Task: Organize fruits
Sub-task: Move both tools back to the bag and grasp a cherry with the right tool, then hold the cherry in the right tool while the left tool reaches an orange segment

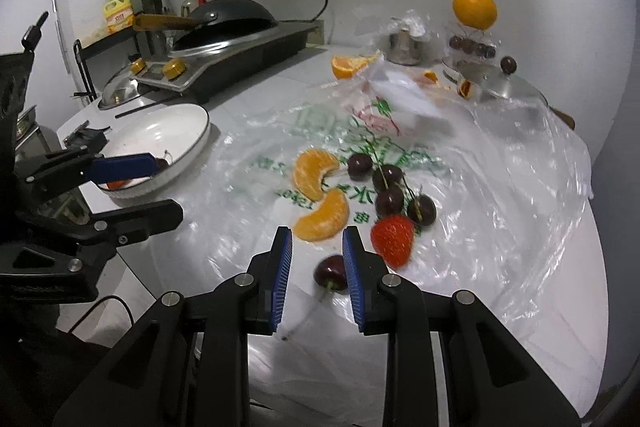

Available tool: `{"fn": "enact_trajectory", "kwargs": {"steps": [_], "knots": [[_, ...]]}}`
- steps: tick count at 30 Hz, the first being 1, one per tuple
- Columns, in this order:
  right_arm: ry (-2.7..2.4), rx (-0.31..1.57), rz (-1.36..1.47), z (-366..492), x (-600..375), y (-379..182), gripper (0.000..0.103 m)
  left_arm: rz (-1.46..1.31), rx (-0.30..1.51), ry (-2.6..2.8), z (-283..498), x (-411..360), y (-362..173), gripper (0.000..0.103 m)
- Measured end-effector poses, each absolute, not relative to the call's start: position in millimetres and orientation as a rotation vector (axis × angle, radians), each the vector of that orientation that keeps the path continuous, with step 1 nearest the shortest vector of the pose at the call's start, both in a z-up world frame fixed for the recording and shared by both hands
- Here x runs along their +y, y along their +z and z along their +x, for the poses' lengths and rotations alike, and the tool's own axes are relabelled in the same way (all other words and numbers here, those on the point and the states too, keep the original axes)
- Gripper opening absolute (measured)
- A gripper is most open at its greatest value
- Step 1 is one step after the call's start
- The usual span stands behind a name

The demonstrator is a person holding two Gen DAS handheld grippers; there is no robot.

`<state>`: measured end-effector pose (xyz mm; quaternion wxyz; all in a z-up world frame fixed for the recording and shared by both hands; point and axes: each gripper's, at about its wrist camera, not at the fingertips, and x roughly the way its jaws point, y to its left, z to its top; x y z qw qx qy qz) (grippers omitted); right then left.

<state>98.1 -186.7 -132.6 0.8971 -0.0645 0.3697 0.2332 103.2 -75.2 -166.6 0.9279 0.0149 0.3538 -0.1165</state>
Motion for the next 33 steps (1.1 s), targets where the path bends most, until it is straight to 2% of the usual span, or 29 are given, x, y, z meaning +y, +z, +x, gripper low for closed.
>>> {"fn": "enact_trajectory", "kwargs": {"steps": [5,10,21,24,33], "knots": [[0.482,0.789,-0.130,101,-193,-145,0.028,0.039,0.744,-0.241,105,-86,-172,0.063],[0.499,0.814,-0.126,104,-194,-155,0.035,0.050,0.758,-0.238,108,-90,-176,0.063],[0.512,0.871,-0.115,118,-194,-174,0.035,0.073,0.767,-0.227,112,-96,-177,0.063],[0.519,0.878,-0.123,120,-193,-178,0.030,0.080,0.770,-0.227,115,-99,-178,0.063],[0.544,0.822,-0.098,116,-208,-161,0.030,0.118,0.767,-0.237,126,-116,-177,0.063]]}}
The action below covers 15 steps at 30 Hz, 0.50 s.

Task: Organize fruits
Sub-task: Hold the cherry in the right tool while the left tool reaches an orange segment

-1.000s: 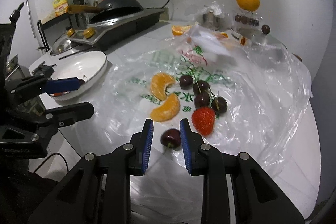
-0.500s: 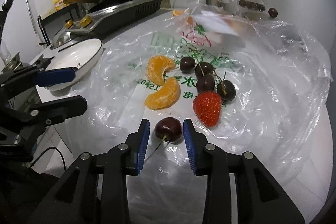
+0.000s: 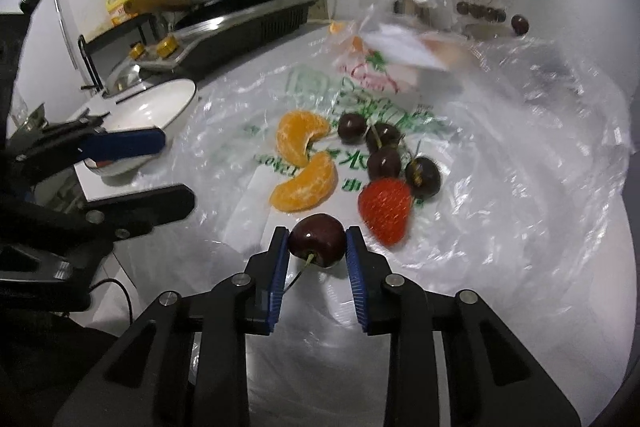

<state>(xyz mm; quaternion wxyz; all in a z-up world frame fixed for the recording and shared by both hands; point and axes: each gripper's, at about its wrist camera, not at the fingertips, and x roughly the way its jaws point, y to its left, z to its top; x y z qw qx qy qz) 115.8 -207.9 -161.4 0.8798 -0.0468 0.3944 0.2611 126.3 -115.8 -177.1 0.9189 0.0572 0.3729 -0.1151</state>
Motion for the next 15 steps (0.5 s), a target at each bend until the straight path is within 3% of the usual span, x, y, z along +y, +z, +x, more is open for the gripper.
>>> {"fn": "enact_trajectory", "kwargs": {"steps": [15], "knots": [[0.529,0.720,-0.058,122,-248,-129,0.030,0.152,0.778,-0.284,163,-158,-196,0.062]]}}
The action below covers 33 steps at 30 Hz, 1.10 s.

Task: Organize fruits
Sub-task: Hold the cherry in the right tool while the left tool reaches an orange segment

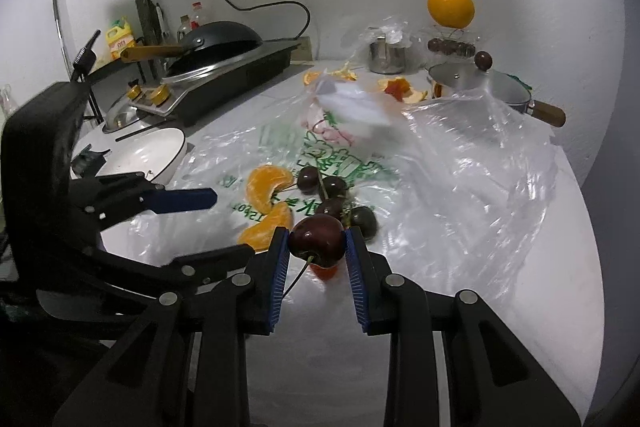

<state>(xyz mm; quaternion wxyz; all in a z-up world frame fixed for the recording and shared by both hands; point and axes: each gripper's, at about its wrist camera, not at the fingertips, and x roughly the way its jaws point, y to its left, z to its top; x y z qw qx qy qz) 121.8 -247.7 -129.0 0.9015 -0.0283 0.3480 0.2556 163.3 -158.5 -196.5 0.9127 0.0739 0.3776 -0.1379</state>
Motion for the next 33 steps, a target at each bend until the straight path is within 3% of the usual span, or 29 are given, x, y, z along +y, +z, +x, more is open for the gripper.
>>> {"fn": "enact_trajectory", "kwargs": {"steps": [17,33], "knots": [[0.512,0.759,-0.085,144,-261,-137,0.030,0.159,0.837,-0.325,183,-175,-229,0.062],[0.454,0.808,-0.153,150,-236,-132,0.030,0.042,0.824,-0.341,185,-145,-232,0.058]]}}
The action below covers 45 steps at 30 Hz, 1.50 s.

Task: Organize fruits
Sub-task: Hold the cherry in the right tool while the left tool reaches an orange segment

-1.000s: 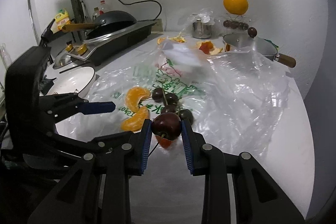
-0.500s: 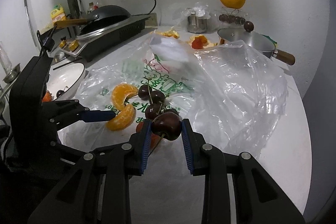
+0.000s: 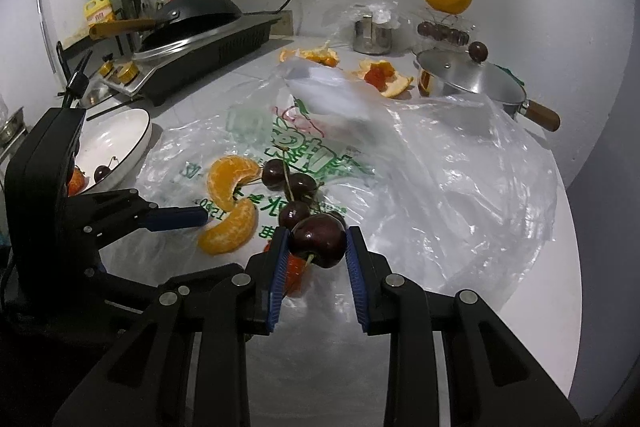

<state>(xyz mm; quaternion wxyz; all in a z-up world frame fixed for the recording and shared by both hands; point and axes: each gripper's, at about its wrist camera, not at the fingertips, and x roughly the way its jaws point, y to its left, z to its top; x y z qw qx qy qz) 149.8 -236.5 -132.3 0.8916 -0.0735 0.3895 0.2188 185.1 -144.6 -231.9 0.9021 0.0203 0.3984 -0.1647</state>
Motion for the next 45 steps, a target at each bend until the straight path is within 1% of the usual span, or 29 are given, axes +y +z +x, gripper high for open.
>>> {"fn": "enact_trajectory", "kwargs": {"steps": [2,6,7,8,9,10,13,17,33,36,38,39,41,45], "knots": [[0.453,0.810,-0.158,150,-232,-132,0.030,0.043,0.817,-0.340,184,-142,-232,0.049],[0.452,0.807,-0.164,149,-225,-131,0.030,0.043,0.813,-0.358,183,-141,-232,0.041],[0.452,0.805,-0.165,150,-224,-130,0.030,0.048,0.809,-0.362,182,-142,-232,0.035],[0.453,0.803,-0.166,150,-223,-129,0.030,0.060,0.804,-0.365,180,-144,-231,0.032],[0.453,0.799,-0.169,150,-222,-128,0.030,0.069,0.799,-0.371,178,-146,-231,0.031],[0.452,0.796,-0.170,149,-221,-128,0.030,0.069,0.800,-0.375,177,-147,-231,0.028],[0.450,0.788,-0.171,149,-221,-126,0.030,0.058,0.795,-0.376,174,-145,-230,0.023],[0.452,0.769,-0.165,146,-220,-122,0.030,0.040,0.784,-0.380,171,-141,-227,0.020],[0.475,0.746,-0.141,141,-233,-121,0.030,0.031,0.790,-0.394,169,-143,-215,0.020],[0.481,0.750,-0.138,140,-234,-124,0.030,0.023,0.819,-0.377,174,-142,-219,0.023],[0.484,0.751,-0.133,140,-235,-125,0.030,0.043,0.848,-0.360,180,-145,-222,0.032],[0.485,0.752,-0.130,140,-235,-126,0.030,0.042,0.853,-0.356,182,-145,-222,0.033],[0.487,0.754,-0.127,142,-236,-127,0.030,0.046,0.860,-0.353,185,-148,-224,0.041],[0.490,0.752,-0.120,144,-240,-128,0.030,0.044,0.871,-0.350,193,-154,-227,0.049]]}}
